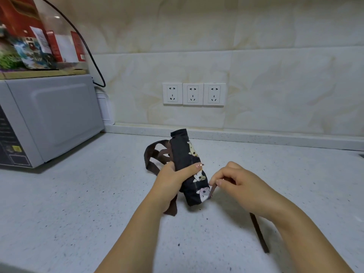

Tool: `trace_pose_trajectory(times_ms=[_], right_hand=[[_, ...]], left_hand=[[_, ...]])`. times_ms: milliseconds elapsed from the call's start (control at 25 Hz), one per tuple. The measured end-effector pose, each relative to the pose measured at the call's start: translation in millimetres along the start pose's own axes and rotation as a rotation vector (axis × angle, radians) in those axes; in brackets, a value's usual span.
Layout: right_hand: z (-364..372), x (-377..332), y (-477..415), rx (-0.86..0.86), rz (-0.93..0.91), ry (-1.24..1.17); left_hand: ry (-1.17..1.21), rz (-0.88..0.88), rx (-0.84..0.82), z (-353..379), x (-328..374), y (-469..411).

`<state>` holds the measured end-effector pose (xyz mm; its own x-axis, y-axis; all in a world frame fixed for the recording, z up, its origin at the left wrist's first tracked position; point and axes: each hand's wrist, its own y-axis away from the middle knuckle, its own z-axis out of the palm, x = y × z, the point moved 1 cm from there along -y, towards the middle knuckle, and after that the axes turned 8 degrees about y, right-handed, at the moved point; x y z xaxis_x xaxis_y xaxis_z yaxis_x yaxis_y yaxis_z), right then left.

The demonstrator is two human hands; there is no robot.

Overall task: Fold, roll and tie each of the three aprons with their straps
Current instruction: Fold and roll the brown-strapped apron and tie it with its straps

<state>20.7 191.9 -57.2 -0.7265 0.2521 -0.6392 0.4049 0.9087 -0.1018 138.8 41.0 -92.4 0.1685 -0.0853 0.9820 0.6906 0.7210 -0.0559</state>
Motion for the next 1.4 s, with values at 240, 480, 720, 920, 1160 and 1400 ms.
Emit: trace_pose_trajectory(times_ms=[240, 480, 720, 920, 1160, 1400], right_hand=[[14.8, 5.6, -10.6, 0.352, -0.001, -0.295], [20.3, 5.6, -11.0, 0.411, 0.057, -0.522], [17.7, 5.4, -10.7, 0.28, 0.025, -0.652], [21.0, 6.9, -13.2, 0.282, -0.046, -0.629], [21.5, 3.3, -12.0, 0.442, -0.009, -0.552], [27.9, 8.8, -14.0, 0.331, 0.137, -0.578]], left_hand=[[0.288, -0.163, -0.283, 8.6, -7.3, 4.5], [0.289, -0.174, -0.304, 18.8, -9.6, 10.1], [0.378, -0.156, -0.344, 20.6, -6.4, 13.1], [0.456, -0.172, -0.368, 19.1, -8.5, 12.4], [0.493, -0.164, -0.394, 17.3, -10.9, 9.2], [0.476, -0.133, -0.379, 18.8, -9.9, 11.2]])
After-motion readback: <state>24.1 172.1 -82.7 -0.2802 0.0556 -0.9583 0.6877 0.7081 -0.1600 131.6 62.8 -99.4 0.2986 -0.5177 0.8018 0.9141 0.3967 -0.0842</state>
